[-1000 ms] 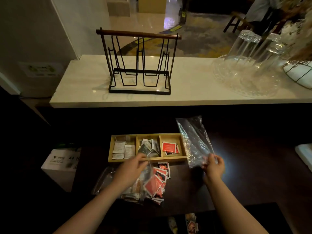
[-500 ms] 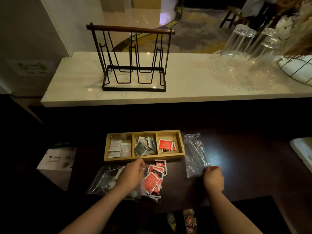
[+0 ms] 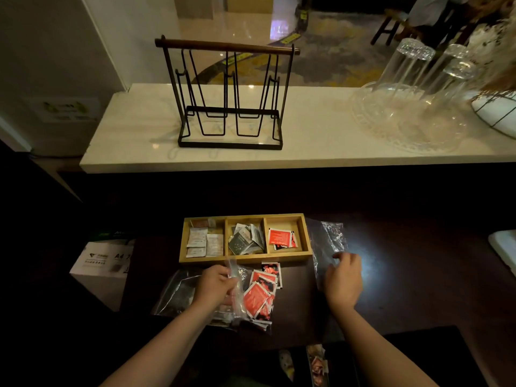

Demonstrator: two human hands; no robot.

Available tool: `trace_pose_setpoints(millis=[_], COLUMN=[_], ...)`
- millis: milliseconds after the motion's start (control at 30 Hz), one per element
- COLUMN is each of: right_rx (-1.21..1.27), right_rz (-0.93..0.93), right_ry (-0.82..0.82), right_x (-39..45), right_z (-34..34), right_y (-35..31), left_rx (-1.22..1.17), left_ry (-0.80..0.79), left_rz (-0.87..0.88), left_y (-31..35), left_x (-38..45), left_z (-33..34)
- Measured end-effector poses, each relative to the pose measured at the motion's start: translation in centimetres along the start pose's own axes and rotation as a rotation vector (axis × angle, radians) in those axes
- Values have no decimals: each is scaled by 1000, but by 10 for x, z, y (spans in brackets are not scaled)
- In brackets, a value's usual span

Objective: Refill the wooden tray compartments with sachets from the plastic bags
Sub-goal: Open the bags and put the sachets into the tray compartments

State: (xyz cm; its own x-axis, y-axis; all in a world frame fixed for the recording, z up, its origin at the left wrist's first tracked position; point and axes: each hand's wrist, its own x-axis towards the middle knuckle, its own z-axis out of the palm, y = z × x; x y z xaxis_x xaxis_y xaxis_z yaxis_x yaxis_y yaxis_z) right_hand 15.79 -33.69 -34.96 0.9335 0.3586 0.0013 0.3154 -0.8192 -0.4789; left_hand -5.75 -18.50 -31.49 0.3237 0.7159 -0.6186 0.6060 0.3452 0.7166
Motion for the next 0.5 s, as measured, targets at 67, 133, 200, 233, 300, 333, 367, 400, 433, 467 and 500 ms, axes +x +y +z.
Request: trace_pose_setpoints(millis=[67, 133, 200, 233, 300, 333, 367, 400, 433, 467, 500], right_rx=[61, 174, 239, 256, 291, 310, 334, 358, 376, 386, 390], right_rz=[-109, -171, -273, -321, -386, -395, -384, -353, -319, -290, -271], right_ry=[-48, -192, -421, -537, -693, -725, -738, -742, -748, -758, -777], right_x=[-9, -22, -39, -49, -67, -73, -78, -80, -81, -81, -80], right_z=[2, 5, 10, 13, 20, 23, 25, 26, 26, 26, 26], right_y=[-25, -54, -82, -93, -109, -114, -117, -120, -121, -122, -121], left_rx=[-8, -25, -30, -38, -61, -73, -85, -91, -96, -100, -93], left_ry=[-33, -63, -100, -123, -162, -168, -165, -158, -150, -146, -144], left_rz=[17, 18, 7, 0, -17, -24, -27, -27, -23, -16, -10], left_y=[-2, -4, -4, -4, -4, -4, -3, -3, -4, -4, -5], left_x=[0, 1, 1, 1, 0, -1, -2, -3, -4, -4, -4], left_z=[-1, -2, -3, -4, -4, -4, -5, -7, -9, -11, -12])
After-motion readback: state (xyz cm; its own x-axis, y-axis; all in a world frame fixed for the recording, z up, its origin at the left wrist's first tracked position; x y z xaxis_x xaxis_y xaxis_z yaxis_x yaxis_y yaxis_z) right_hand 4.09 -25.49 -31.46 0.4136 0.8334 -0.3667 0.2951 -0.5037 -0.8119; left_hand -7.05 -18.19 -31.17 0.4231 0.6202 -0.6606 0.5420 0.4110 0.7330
